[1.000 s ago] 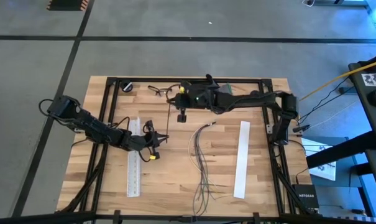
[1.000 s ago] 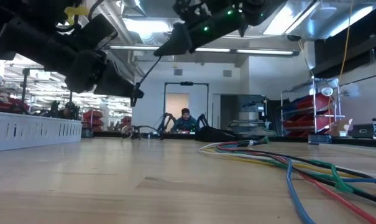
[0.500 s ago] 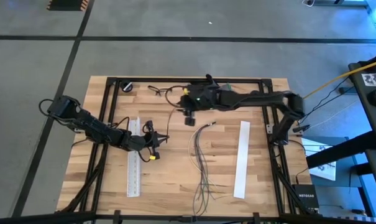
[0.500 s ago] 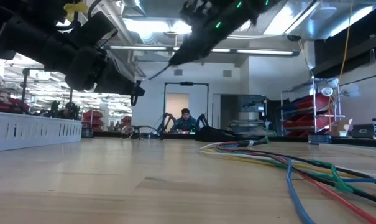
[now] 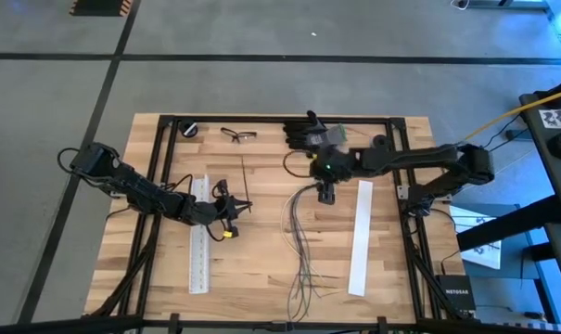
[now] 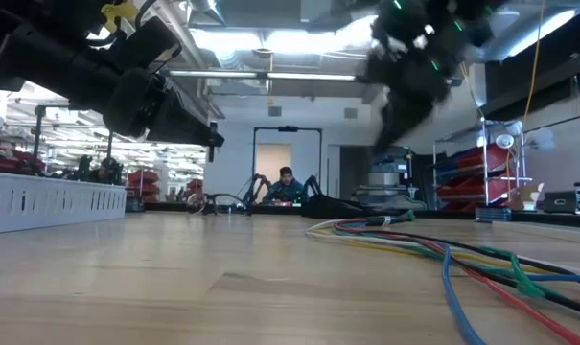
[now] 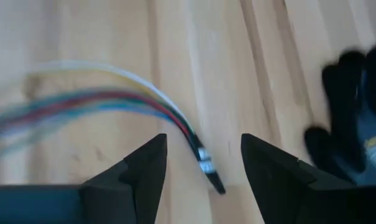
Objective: Ziptie cables
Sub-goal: Close the zip tie
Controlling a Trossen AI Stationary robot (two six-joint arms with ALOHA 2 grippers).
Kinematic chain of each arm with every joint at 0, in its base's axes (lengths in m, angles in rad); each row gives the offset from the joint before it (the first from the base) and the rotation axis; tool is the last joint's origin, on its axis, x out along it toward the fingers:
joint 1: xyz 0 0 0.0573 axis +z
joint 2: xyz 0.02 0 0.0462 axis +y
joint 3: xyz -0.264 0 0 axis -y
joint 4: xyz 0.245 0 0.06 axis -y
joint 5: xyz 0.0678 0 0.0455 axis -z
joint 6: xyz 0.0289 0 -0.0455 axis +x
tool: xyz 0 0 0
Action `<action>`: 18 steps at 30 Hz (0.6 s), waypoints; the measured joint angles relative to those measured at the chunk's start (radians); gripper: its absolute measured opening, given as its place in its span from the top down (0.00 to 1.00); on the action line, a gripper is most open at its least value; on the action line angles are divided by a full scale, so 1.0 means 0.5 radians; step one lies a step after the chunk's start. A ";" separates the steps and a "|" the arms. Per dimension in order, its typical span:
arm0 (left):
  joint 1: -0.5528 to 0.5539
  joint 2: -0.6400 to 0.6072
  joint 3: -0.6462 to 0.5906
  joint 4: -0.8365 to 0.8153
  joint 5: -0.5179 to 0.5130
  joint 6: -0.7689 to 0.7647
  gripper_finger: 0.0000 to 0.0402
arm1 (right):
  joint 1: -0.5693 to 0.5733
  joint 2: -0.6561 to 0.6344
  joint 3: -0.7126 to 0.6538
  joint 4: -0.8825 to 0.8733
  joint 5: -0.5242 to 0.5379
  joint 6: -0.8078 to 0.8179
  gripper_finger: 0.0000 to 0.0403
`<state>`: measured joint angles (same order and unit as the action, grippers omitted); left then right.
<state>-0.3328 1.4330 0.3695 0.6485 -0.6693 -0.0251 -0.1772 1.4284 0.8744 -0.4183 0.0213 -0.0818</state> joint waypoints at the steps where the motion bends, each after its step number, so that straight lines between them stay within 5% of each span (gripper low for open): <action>1: 0.000 0.000 0.000 0.001 0.000 0.000 1.00 | 0.000 -0.014 -0.110 0.104 0.014 -0.005 0.52; 8: 0.001 0.000 0.050 0.001 0.000 -0.003 1.00 | 0.000 0.022 -0.547 0.714 0.062 0.045 0.52; 18: 0.067 0.000 0.085 -0.020 0.000 -0.146 1.00 | 0.034 0.032 -0.550 0.906 0.037 1.389 0.52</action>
<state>-0.2996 1.4330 0.4122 0.6383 -0.6693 -0.0982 -0.1600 1.4445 0.5995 0.0349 0.0396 0.6127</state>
